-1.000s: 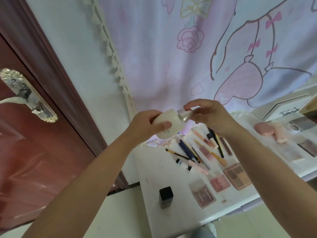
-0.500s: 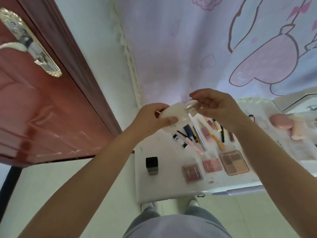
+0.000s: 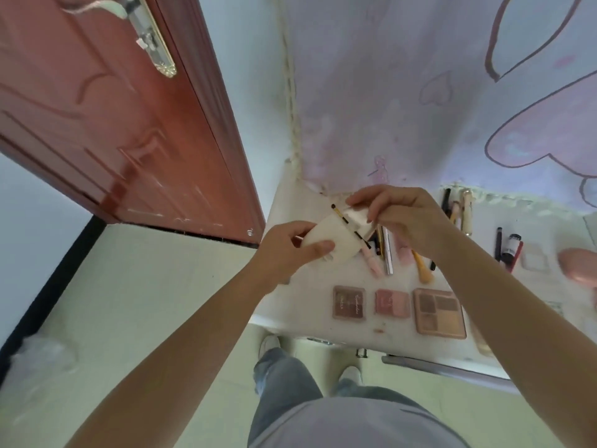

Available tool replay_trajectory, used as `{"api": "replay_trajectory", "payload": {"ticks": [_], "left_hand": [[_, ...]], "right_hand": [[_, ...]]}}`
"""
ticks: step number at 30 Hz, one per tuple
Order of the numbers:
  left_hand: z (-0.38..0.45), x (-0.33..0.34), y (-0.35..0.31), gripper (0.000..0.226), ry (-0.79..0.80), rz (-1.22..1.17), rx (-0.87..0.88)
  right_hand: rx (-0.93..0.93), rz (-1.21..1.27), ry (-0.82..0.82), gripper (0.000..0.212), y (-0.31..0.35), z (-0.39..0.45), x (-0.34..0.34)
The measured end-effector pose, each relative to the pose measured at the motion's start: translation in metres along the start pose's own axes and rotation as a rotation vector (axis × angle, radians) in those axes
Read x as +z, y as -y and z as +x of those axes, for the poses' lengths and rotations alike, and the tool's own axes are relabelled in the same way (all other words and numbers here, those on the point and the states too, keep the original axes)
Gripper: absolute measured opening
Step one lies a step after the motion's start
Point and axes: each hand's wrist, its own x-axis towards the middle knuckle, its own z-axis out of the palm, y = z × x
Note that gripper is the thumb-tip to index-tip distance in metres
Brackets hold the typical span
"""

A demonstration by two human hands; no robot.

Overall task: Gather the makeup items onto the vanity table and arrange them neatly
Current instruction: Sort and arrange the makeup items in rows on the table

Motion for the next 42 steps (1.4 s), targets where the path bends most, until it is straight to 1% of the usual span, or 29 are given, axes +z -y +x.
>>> {"api": "replay_trajectory", "payload": {"ticks": [2,3,7,12,14,17,19,22,24,26,28,29,31,33,34,35,36,38,40,42], "left_hand": [[-0.006,0.006,0.010,0.015,-0.035,-0.025,-0.033],[-0.010,0.010,0.015,0.015,-0.054,-0.037,-0.046],[-0.019,0.026,0.038,0.015,-0.111,-0.125,-0.128],[-0.025,0.043,0.061,0.012,-0.141,-0.278,-0.237],[-0.027,0.049,0.066,0.012,-0.155,-0.302,-0.258],[-0.028,0.053,0.074,0.014,-0.190,-0.337,-0.266],[-0.029,0.055,0.080,0.016,-0.216,-0.401,-0.270],[-0.028,0.058,0.086,0.018,-0.226,-0.462,-0.276],[-0.026,0.058,0.090,0.019,-0.228,-0.429,-0.274],[-0.025,0.057,0.095,0.018,-0.237,-0.388,-0.272],[-0.025,0.055,0.101,0.021,-0.267,-0.336,-0.289],[-0.024,0.054,0.105,0.025,-0.305,-0.299,-0.317],[-0.026,0.051,0.115,0.031,-0.433,-0.191,-0.383],[-0.032,0.046,0.128,0.029,-0.580,0.034,-0.387],[-0.036,0.044,0.136,0.030,-0.630,0.206,-0.378],[-0.040,0.042,0.144,0.033,-0.637,0.384,-0.367],[-0.043,0.041,0.152,0.037,-0.601,0.542,-0.359],[-0.047,0.043,0.167,0.048,-0.449,0.756,-0.361],[-0.048,0.048,0.176,0.057,-0.331,0.894,-0.355],[-0.049,0.052,0.181,0.059,-0.307,0.962,-0.340]], "right_hand": [[0.031,-0.009,0.075,0.047,-0.004,0.001,0.004],[0.047,-0.022,0.103,0.047,-0.008,0.001,0.005],[0.127,0.009,0.201,0.049,-0.026,0.001,0.006],[0.183,0.033,0.307,0.053,-0.046,-0.004,-0.001],[0.218,0.054,0.308,0.054,-0.053,-0.005,-0.003],[0.274,0.103,0.232,0.053,-0.063,-0.006,-0.002],[0.291,-0.020,0.215,0.051,-0.071,-0.010,0.000],[0.370,-0.247,0.284,0.047,-0.082,-0.019,0.008],[0.390,-0.324,0.282,0.044,-0.087,-0.020,0.013],[0.408,-0.333,0.267,0.043,-0.090,-0.019,0.016],[0.401,-0.388,0.259,0.045,-0.092,-0.016,0.020],[0.379,-0.471,0.253,0.044,-0.094,-0.014,0.022],[0.323,-0.646,0.237,0.044,-0.098,-0.009,0.029],[0.271,-0.725,0.209,0.043,-0.102,-0.003,0.039],[0.228,-0.750,0.206,0.041,-0.103,-0.001,0.044],[0.177,-0.785,0.213,0.039,-0.105,0.001,0.048],[0.124,-0.829,0.224,0.036,-0.107,0.003,0.053],[0.025,-0.908,0.236,0.028,-0.113,0.004,0.060],[-0.041,-0.969,0.248,0.024,-0.120,0.004,0.063],[-0.053,-1.000,0.257,0.024,-0.124,0.004,0.063]]}}
